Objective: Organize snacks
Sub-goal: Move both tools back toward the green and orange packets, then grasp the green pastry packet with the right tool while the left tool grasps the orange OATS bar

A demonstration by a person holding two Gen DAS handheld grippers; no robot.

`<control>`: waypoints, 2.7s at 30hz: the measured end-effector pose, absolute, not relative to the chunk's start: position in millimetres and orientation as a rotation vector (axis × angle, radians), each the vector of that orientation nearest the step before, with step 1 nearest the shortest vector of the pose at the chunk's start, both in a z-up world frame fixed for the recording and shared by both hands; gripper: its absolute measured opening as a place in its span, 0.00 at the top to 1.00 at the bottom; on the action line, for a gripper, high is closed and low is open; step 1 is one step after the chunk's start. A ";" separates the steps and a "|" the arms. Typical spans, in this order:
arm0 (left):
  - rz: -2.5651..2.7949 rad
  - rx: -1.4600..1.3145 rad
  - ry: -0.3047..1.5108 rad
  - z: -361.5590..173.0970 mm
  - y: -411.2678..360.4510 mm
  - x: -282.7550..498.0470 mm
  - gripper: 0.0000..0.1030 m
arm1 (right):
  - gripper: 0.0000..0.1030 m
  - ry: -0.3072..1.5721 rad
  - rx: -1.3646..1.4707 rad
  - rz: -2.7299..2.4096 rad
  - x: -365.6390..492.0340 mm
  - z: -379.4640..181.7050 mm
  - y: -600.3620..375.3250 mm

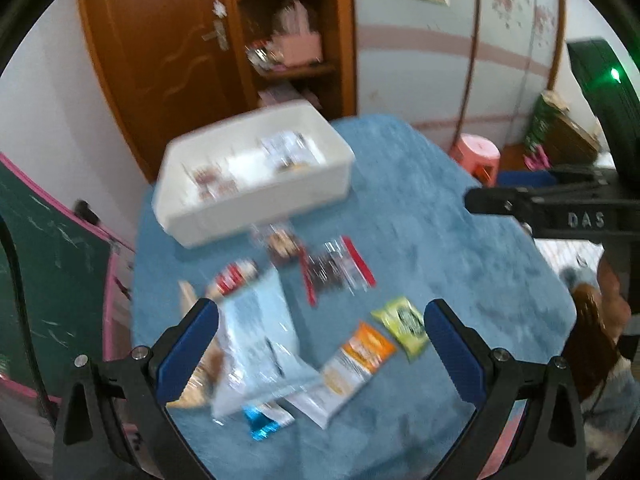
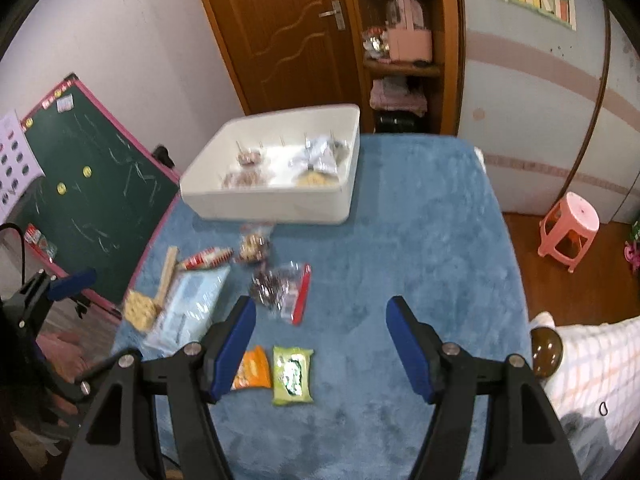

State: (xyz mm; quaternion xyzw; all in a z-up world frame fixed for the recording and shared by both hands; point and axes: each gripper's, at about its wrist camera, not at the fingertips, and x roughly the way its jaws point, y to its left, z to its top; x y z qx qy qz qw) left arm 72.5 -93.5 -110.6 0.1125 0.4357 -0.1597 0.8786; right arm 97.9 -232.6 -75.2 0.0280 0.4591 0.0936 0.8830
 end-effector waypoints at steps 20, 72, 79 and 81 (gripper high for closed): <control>-0.512 0.619 1.094 -244.3 -131.1 92.7 0.06 | 0.43 1.246 -0.017 0.229 105.7 -226.9 -180.1; -0.483 0.416 1.393 -269.0 -118.1 105.5 0.41 | 0.51 1.232 0.066 0.240 78.9 -228.8 -230.1; -0.456 0.336 1.392 -258.5 -115.1 93.7 0.62 | 0.61 1.201 -0.093 0.190 74.2 -230.2 -214.6; -0.458 0.296 1.390 -250.6 -114.1 91.4 0.62 | 0.61 1.196 -0.100 0.195 73.5 -229.0 -214.5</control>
